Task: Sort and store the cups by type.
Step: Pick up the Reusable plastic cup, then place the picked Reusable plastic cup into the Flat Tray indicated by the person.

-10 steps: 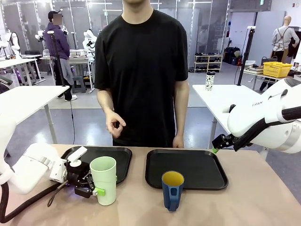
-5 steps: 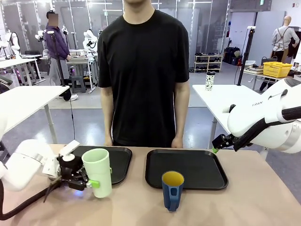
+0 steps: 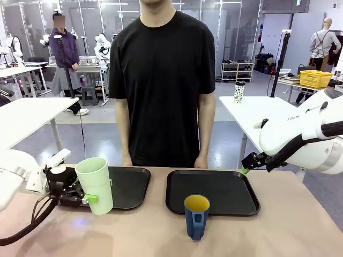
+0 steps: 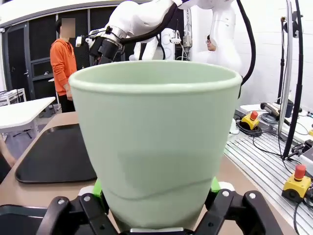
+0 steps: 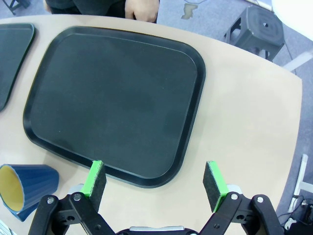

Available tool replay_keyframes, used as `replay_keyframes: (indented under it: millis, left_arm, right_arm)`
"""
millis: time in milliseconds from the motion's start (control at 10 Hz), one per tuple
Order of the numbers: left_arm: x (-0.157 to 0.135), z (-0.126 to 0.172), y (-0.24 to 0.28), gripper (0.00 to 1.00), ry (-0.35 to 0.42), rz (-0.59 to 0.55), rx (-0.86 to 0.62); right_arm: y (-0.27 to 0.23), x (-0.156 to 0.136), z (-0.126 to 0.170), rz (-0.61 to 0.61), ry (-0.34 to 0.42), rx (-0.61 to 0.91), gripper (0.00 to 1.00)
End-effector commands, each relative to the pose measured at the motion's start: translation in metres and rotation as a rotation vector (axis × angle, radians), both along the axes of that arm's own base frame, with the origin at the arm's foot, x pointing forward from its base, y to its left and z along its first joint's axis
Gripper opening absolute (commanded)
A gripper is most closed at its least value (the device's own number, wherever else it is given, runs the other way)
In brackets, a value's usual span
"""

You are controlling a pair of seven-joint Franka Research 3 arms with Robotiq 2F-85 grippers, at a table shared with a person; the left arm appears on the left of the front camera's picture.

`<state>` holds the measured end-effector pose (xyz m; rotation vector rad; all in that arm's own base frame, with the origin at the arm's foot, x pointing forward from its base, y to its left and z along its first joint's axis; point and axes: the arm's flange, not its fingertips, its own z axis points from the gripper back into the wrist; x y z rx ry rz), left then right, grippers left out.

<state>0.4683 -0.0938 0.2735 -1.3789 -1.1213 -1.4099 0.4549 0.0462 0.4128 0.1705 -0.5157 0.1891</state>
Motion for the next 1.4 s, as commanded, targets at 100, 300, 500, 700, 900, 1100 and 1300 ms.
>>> replay_keyframes:
  millis: [100, 300, 500, 700, 900, 1100, 1300]
  left_arm:
    - [0.0000, 0.0000, 0.0000, 0.20, 0.000, 0.000, 0.000]
    - [0.0000, 0.0000, 0.0000, 0.20, 0.000, 0.000, 0.000]
    - [0.0000, 0.0000, 0.0000, 0.20, 0.000, 0.000, 0.000]
    - [0.0000, 0.0000, 0.0000, 0.20, 0.000, 0.000, 0.000]
    - [0.0000, 0.0000, 0.0000, 0.20, 0.000, 0.000, 0.000]
    - [0.0000, 0.0000, 0.0000, 0.20, 0.000, 0.000, 0.000]
    - [0.0000, 0.0000, 0.0000, 0.20, 0.000, 0.000, 0.000]
  right_arm:
    - [-0.0015, 0.0002, -0.0001, 0.001, 0.001, 0.014, 1.00]
    - [-0.0015, 0.0002, -0.0001, 0.001, 0.001, 0.014, 1.00]
    - [-0.0015, 0.0002, -0.0001, 0.001, 0.001, 0.014, 1.00]
    - [-0.0015, 0.0002, -0.0001, 0.001, 0.001, 0.014, 1.00]
    - [-0.0015, 0.0002, -0.0001, 0.001, 0.001, 0.014, 1.00]
    - [-0.0015, 0.0002, -0.0001, 0.001, 0.001, 0.014, 1.00]
    - [-0.0015, 0.0002, -0.0001, 0.001, 0.001, 0.014, 1.00]
